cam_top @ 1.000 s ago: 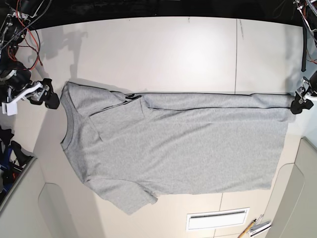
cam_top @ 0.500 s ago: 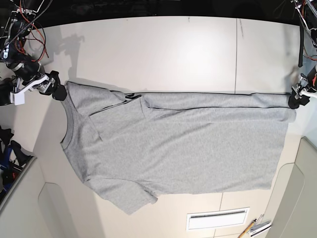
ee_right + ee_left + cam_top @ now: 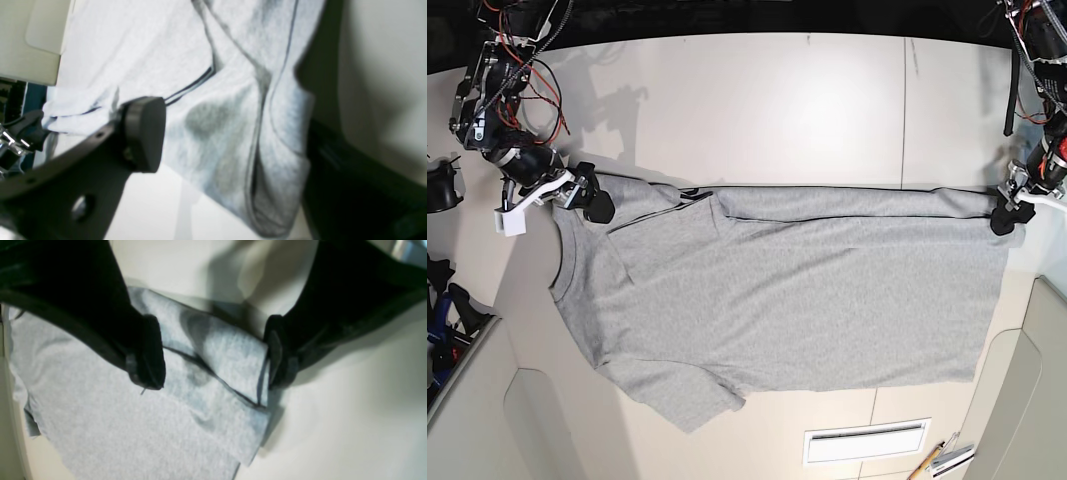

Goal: Fold the T-shirt properly
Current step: 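Drag the lifted edge with both grippers, straightening the shirt, then release the edge and move both grippers to the hem corners, then grasp the hem corners with both grippers and lift them, then fold the hem over toward the shoulder edge with both grippers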

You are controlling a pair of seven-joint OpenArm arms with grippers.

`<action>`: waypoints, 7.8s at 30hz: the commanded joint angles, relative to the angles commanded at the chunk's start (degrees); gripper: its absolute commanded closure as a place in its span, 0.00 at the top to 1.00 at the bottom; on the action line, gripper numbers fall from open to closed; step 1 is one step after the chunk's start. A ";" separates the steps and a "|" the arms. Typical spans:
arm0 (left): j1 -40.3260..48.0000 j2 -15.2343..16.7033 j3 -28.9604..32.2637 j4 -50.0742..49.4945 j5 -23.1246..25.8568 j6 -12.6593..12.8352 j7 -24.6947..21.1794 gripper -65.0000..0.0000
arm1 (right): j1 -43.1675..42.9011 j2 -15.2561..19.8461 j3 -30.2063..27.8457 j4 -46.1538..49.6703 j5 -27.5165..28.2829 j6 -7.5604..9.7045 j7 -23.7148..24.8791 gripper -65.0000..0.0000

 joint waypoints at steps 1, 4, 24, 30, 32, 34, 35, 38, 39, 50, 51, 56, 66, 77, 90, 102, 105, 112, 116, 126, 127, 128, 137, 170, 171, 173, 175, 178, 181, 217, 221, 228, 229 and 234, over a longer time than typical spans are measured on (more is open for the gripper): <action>-0.15 0.00 0.00 0.00 0.68 0.00 0.00 0.62 | -0.02 0.00 0.02 0.00 -0.04 0.00 0.00 0.51; -0.13 0.02 0.00 0.00 0.70 0.00 0.02 0.16 | 0.11 0.00 0.02 0.00 0.04 0.00 0.20 0.01; 7.26 -5.66 -0.02 16.63 -5.27 0.00 13.62 0.00 | -7.52 5.97 0.28 9.05 7.26 0.52 -8.79 0.00; 15.47 -5.99 -0.37 22.69 -6.08 0.00 13.99 0.00 | -12.87 9.66 0.37 9.66 10.34 1.09 -10.82 0.00; 17.88 -5.99 -1.29 23.93 -6.08 0.00 13.99 0.00 | -14.47 9.90 0.96 9.73 10.45 1.11 -10.99 0.00; 20.50 -5.99 -2.10 25.00 -6.10 0.00 13.99 0.00 | -16.26 10.10 1.88 9.86 11.69 1.11 -11.21 0.00; 21.81 -5.99 -2.19 25.44 -6.10 0.00 13.99 0.00 | -17.05 10.23 2.43 10.05 12.31 1.14 -11.45 0.00; 24.63 -5.97 -2.19 26.49 -6.75 0.00 13.99 0.00 | -17.94 10.27 4.52 10.60 13.94 1.18 -13.68 0.00; 25.38 -5.95 -2.19 26.67 -7.10 0.00 14.01 0.00 | -18.43 10.38 5.22 10.95 14.71 2.01 -13.79 0.00; 29.62 -5.97 -2.19 26.71 -10.75 0.00 18.86 0.00 | -23.89 12.44 6.69 13.94 14.78 1.97 -14.21 0.00; 30.08 -5.97 -2.19 26.71 -11.47 0.00 18.88 0.00 | -24.11 12.44 6.69 13.94 14.80 1.97 -14.23 0.00; 30.38 -5.66 -2.19 26.69 -11.41 0.00 19.12 0.00 | -24.02 12.44 6.69 13.94 13.94 1.90 -14.21 0.00; 30.38 -5.68 -2.29 26.71 -11.50 0.00 19.80 0.51 | -24.00 12.41 7.93 14.03 12.59 1.66 -13.94 0.43; 28.68 -6.19 -19.45 26.71 -18.97 0.00 19.52 0.51 | -17.57 12.44 18.14 19.39 10.29 0.85 -7.56 0.43; 19.61 -6.47 -14.03 26.49 -9.51 0.00 11.89 0.61 | 7.56 12.44 8.37 7.13 -4.85 -0.68 1.64 0.43; -1.70 -7.52 -0.55 5.99 -0.70 0.00 4.37 0.61 | 25.79 12.41 -0.20 -24.30 -15.56 -0.66 11.56 0.60; -9.40 -8.26 2.16 -3.21 -0.61 0.00 2.54 0.66 | 25.64 12.41 -0.48 -25.94 -15.91 -0.66 11.96 0.60; -22.43 -8.11 11.26 -20.44 7.82 0.00 -6.67 0.74 | 25.46 12.41 -0.48 -27.02 -16.59 -0.66 11.96 0.60; -26.36 -7.37 12.92 -25.20 8.33 0.00 -6.67 0.74 | 25.46 12.39 -0.48 -27.02 -16.48 -0.66 11.93 0.60; -27.91 -1.38 12.92 -25.22 7.96 0.00 -5.99 0.74 | 25.44 10.91 -1.44 -27.02 -16.48 -0.63 11.47 0.60; -27.98 -0.85 12.92 -25.22 7.96 0.00 -5.99 0.74 | 25.42 10.67 -2.08 -27.02 -16.46 -0.63 11.30 0.60; -28.06 -0.42 12.92 -25.22 7.96 0.00 -5.99 0.74 | 25.33 10.49 -3.02 -27.02 -16.50 -0.63 11.30 0.60; -28.06 0.20 12.92 -25.22 7.96 0.00 -5.33 0.74 | 25.33 8.94 -9.42 -27.02 -16.24 -0.63 10.97 0.60; -32.89 -0.74 12.90 -20.37 4.37 0.00 9.05 0.00 | 25.49 7.91 -9.40 -24.04 -14.34 0.48 6.08 0.00; -32.48 -0.85 12.90 -19.23 3.65 0.00 10.03 0.00 | 25.49 8.52 -9.42 -23.98 -13.57 0.48 5.49 0.00; -31.04 -1.62 12.90 -16.39 1.95 0.00 10.91 0.00 | 25.49 9.64 -9.40 -23.96 -11.61 0.68 4.24 0.00; -29.20 -2.64 12.90 -13.18 0.20 0.00 12.70 0.00 | 25.33 10.62 -9.40 -23.93 -9.75 1.07 2.86 0.00; -25.33 -3.96 12.90 -8.72 -4.52 0.00 15.96 0.00 | 24.55 12.17 -9.40 -23.43 -6.10 1.25 1.14 0.00; -22.14 -4.68 12.90 -6.23 -5.64 0.00 16.13 0.00 | 21.94 13.35 -9.33 -19.89 -4.90 1.49 0.74 0.00; -3.89 -6.95 12.90 9.55 -12.55 0.00 21.68 0.00 | 6.73 11.39 -2.97 2.78 -3.98 0.37 3.89 0.48; -3.76 -6.95 12.90 9.55 -12.63 0.00 21.68 0.00 | 10.73 9.05 -3.48 1.53 -10.19 -0.70 6.25 0.48; -3.74 -6.95 12.90 9.55 -13.16 0.00 21.68 0.00 | 15.69 8.48 -7.56 -12.09 -15.47 -0.68 11.82 0.59; -3.76 -6.95 12.90 9.55 -13.16 0.00 21.68 0.00 | 16.31 8.39 -8.00 -14.14 -15.39 -0.66 11.80 0.62; -3.76 -6.93 12.90 9.55 -13.68 0.00 21.64 0.00 | 17.11 7.45 -12.24 -17.31 -15.54 -0.61 11.61 0.63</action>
